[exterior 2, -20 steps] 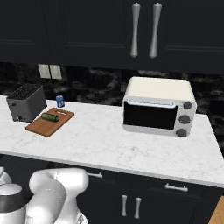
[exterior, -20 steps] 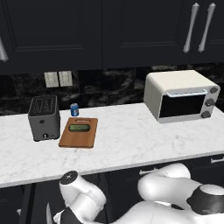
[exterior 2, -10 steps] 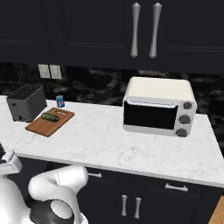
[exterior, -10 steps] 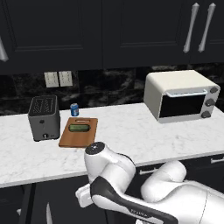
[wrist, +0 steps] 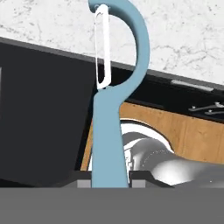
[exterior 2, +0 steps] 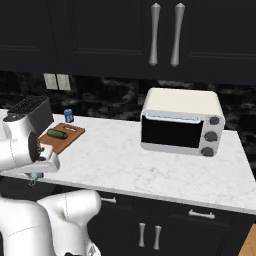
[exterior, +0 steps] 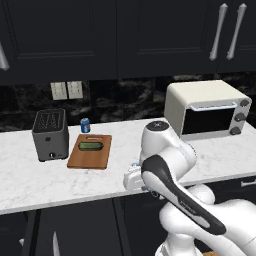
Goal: Place the appropriate cutting tool for cutting the cucumber skin on the cutting board.
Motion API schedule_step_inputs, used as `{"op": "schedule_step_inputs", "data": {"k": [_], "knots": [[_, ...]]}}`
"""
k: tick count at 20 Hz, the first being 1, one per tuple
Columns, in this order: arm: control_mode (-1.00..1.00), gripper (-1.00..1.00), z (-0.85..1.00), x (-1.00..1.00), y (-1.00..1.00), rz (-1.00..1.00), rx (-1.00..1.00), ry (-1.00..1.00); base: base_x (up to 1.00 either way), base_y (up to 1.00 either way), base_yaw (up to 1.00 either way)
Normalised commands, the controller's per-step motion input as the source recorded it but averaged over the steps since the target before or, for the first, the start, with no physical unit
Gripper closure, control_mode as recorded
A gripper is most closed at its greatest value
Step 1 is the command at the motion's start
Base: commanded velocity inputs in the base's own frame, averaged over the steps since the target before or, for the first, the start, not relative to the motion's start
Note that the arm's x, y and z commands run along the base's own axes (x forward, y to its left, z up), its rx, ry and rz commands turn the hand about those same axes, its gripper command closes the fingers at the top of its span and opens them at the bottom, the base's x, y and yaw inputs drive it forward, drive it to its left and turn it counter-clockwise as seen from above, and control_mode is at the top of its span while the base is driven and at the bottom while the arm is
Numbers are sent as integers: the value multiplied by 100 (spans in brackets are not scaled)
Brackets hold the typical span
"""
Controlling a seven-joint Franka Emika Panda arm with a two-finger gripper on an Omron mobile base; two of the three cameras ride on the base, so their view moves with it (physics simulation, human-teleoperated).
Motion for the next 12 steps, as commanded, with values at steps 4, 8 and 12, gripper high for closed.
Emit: {"op": "schedule_step_inputs", "data": {"k": [4,8,12], "knots": [[-100,100,54,100,-47,-2,0,9,0,0,0],[-100,100,11,100,2,0,0,10,0,0,0],[-100,100,-11,100,67,5,-5,12,0,0,0]]}}
